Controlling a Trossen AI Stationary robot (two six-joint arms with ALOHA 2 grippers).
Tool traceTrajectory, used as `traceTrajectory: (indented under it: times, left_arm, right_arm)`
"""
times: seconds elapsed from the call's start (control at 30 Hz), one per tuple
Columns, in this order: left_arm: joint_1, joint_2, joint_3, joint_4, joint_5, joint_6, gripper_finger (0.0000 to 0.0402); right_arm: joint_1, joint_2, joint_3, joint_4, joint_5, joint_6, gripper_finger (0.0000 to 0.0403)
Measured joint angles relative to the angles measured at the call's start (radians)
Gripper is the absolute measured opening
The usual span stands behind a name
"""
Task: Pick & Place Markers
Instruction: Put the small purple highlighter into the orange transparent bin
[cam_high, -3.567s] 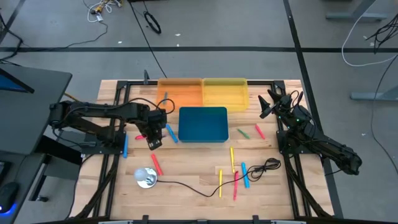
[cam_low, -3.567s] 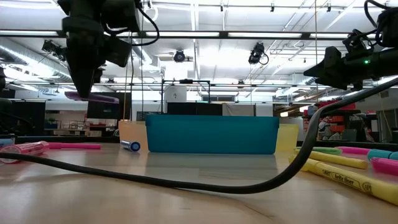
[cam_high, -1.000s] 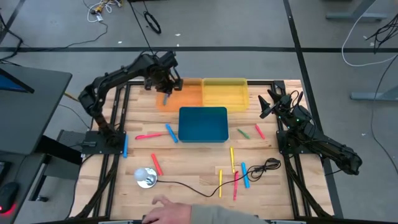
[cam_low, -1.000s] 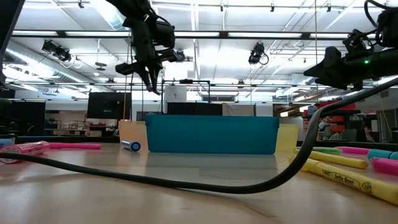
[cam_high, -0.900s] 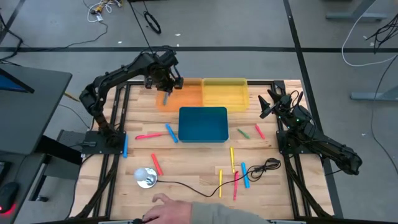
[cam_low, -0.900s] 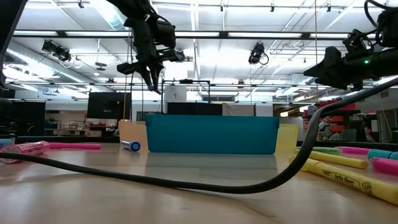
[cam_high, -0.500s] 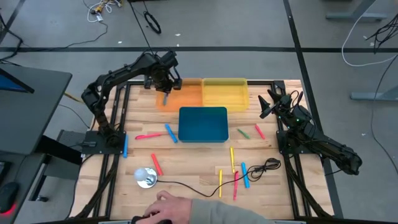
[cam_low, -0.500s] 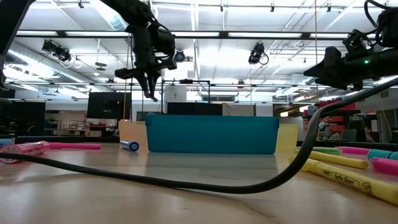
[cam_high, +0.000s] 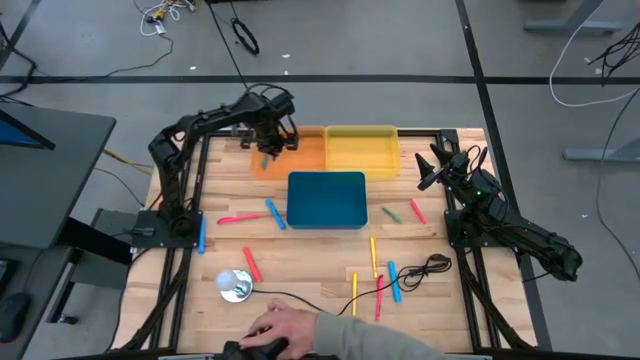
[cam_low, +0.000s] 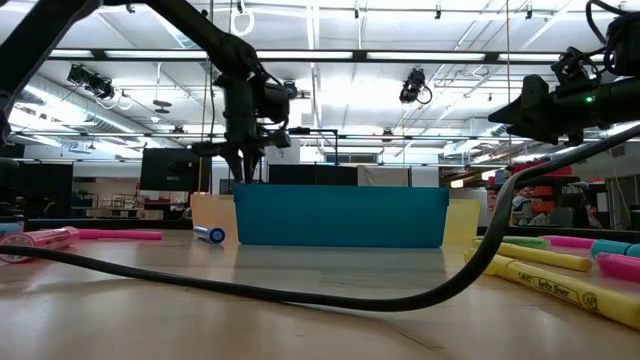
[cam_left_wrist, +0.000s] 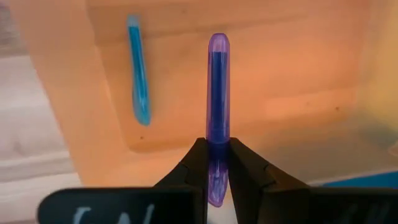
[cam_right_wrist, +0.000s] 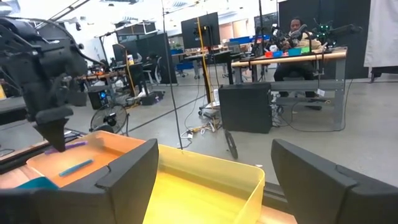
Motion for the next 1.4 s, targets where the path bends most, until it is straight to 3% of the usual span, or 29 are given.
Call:
traceTrajectory:
  times: [1.07,1.4]
  left_arm:
    - [0.025,0.173,-0.001,0.089,-0.009,0.0,0.004]
    - [0.025,0.173,-0.001,0.089,-0.004,-0.024,0.0154]
  right_arm:
    - [-0.001,0.0,0.0,0.0,0.0,0.0,0.0314]
    - [-0.001,0.0,0.0,0.0,0.0,0.0,0.0314]
